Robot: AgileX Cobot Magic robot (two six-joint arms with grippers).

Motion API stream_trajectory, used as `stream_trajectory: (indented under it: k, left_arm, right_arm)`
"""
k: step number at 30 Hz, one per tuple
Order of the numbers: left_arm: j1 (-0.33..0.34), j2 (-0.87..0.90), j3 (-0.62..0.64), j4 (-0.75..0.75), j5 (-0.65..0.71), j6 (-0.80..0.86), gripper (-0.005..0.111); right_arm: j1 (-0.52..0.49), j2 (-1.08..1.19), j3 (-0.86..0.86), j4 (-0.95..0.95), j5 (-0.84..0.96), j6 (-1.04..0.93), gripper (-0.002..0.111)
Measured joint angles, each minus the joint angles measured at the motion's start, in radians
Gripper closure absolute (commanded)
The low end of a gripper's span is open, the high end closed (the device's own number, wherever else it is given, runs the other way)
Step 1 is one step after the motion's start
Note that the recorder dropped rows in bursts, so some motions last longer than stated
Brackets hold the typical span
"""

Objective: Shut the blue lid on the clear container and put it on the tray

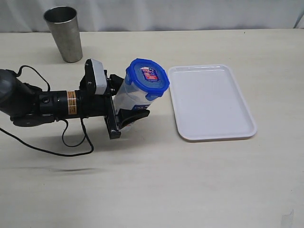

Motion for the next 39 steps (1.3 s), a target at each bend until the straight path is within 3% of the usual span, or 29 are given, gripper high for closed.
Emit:
stream_trajectory:
  k: [7,19,39]
  left_arm:
    - [0.0,0.0,0.0,0.0,0.0,0.0,0.107]
    - [0.0,0.0,0.0,0.0,0.0,0.0,0.107]
    - [0.0,0.0,0.0,0.0,0.0,0.002,0.107]
  right_arm:
    - [-0.175,-0.118,0.139,0.014,0.004,0.0,0.104]
    - [-0.455,-0.214,0.321,0.21,0.026,0.002,0.104]
    - [-0.474,-0.214,0.629,0.223,-0.027,0.06,0.104]
